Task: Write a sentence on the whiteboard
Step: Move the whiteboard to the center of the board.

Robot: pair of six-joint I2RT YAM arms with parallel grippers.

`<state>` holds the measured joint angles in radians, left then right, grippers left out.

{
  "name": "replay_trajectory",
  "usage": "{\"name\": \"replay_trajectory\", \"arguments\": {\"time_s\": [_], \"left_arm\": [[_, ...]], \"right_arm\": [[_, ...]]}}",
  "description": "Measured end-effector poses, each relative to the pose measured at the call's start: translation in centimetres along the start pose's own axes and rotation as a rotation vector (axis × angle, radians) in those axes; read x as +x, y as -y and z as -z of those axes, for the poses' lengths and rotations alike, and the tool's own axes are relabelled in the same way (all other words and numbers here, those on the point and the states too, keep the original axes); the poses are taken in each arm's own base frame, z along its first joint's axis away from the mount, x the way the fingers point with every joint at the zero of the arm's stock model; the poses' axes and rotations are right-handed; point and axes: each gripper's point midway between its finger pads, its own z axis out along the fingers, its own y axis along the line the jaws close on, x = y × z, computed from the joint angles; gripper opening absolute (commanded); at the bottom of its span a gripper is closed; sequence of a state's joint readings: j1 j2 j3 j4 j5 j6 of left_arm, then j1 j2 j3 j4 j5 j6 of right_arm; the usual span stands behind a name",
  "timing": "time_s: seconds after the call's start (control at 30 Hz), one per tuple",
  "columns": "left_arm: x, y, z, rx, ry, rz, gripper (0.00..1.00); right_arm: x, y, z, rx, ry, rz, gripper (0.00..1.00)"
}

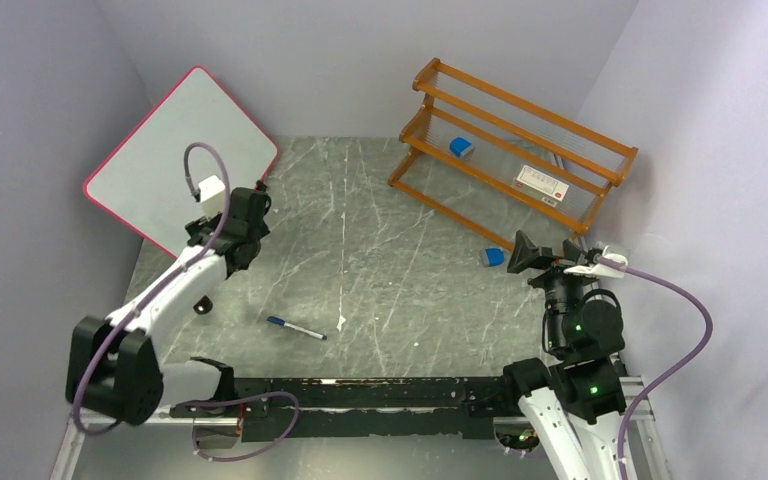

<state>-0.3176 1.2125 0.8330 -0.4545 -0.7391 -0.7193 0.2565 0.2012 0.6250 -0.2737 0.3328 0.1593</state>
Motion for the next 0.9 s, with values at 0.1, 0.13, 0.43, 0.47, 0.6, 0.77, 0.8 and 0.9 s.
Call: {"name": "replay_trajectory", "arguments": {"time_s": [0.1,0.13,0.43,0.47,0.6,0.77,0.8,0.9], "left_arm": [[0.8,1.0,-1.9,-0.048,-0.021,0.019,0.92],[0.9,1.3,-2.3,-0.058,-0.026,0.023,0.92],[2.5,2.8,-7.1,-0.156,-0.044,0.1,0.74],[2.7,2.7,-7.7,-0.17,-0.048,0.111,0.72],[3.0,2.4,-9.8,-0.22,-0.059,0.152,0.64],[3.1,2.6,-12.2,-0.255,-0.066,0.181,0.51],[3.1,2.6,-12.7,-0.263,-0.072,0.185,0.49],[3.5,2.3,-14.0,-0.282,-0.087,0.197,0.47]], "right_arm": [[0.3,-0.1,0.0,-0.008,-0.003,0.001,1.0],[0.3,-0.1,0.1,-0.01,-0.003,0.002,1.0],[0.2,-0.3,0.2,-0.02,0.007,-0.004,1.0],[0.2,-0.4,0.2,-0.022,0.007,-0.004,1.0],[0.2,-0.4,0.2,-0.025,0.007,-0.003,1.0],[0.5,-0.4,0.1,-0.025,0.002,-0.001,1.0],[0.6,-0.4,0.1,-0.025,0.002,-0.001,1.0],[0.5,-0.4,0.1,-0.025,0.004,-0.001,1.0]]}}
